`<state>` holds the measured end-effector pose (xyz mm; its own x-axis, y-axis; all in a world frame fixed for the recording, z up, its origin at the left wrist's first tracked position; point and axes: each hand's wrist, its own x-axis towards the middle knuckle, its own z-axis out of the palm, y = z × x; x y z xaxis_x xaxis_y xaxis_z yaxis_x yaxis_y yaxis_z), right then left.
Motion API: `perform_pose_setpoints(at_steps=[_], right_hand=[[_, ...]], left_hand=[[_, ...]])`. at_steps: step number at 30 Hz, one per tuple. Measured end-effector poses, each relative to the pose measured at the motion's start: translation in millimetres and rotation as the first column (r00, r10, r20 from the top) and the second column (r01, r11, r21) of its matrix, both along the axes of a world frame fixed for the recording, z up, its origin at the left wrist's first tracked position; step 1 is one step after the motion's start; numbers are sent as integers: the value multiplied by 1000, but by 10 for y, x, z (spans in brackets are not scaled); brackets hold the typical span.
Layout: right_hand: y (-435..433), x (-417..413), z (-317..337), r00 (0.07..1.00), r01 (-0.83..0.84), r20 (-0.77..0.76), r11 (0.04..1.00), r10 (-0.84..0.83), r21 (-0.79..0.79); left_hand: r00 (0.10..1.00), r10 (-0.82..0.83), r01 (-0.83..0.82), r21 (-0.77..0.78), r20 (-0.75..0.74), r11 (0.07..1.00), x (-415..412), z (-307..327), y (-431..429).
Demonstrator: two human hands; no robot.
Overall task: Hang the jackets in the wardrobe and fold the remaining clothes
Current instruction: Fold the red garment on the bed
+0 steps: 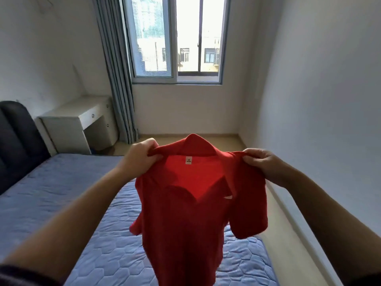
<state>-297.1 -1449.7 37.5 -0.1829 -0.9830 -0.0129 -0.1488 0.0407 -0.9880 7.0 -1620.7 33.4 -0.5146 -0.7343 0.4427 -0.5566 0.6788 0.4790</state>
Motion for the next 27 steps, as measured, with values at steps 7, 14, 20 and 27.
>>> perform_pose_setpoints(at_steps=[7, 14, 20, 27], right_hand=[[-67, -57, -43, 965, 53, -249, 990, -85, -131], [-35, -194, -431, 989, 37, -146, 999, -39, -16], [47, -485, -770, 959, -220, 248, 907, 134, 360], [-784, -826, -1391, 995, -77, 96, 859, 32, 507]], left_hand=[[966, -3, 66, 237, -257, 969, -34, 13, 106], [985, -173, 147, 445, 20, 884, -1, -225, 282], [958, -266, 212, 891, -109, 400, 91, -511, 296], [993, -107, 13, 855, 49, 518, -437, -1203, -372]])
